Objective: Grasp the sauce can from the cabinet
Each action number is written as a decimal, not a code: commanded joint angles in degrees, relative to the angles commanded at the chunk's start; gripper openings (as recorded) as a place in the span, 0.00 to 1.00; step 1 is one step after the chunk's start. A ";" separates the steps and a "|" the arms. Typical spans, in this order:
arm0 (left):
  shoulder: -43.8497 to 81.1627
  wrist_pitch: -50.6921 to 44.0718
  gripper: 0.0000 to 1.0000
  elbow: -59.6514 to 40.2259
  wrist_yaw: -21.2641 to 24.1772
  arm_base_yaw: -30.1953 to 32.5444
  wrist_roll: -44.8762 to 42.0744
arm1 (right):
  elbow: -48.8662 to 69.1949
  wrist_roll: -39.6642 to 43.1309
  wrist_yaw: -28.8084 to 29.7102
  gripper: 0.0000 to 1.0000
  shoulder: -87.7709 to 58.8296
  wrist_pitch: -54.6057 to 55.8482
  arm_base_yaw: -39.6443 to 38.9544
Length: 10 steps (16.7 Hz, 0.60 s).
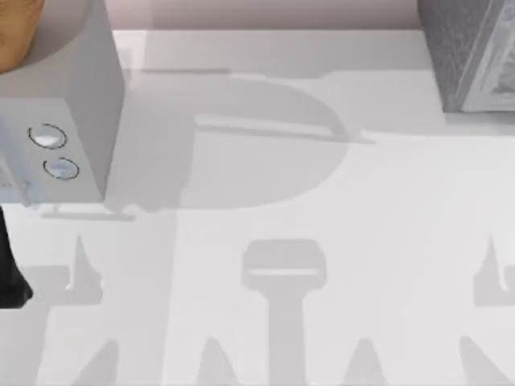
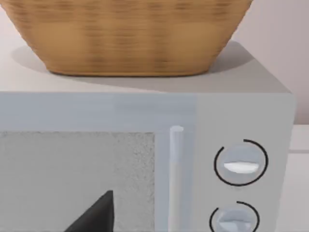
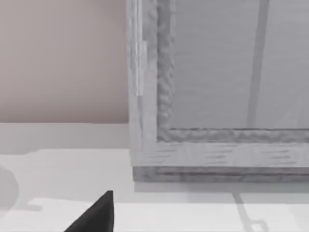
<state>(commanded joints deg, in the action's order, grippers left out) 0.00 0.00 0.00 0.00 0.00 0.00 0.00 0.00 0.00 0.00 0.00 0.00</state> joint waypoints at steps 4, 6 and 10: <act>0.00 0.00 1.00 0.00 0.00 0.00 0.00 | 1.77 -0.05 0.22 1.00 -1.44 -0.26 -0.28; 0.00 0.00 1.00 0.00 0.00 0.00 0.00 | 5.96 -0.13 0.67 1.00 -4.80 -1.01 -0.92; 0.00 0.00 1.00 0.00 0.00 0.00 0.00 | 21.49 -0.29 2.15 1.00 -16.64 -4.43 -2.97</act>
<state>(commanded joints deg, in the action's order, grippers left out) 0.00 0.00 0.00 0.00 0.00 0.00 21.49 -0.29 2.15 -16.64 -4.43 -2.97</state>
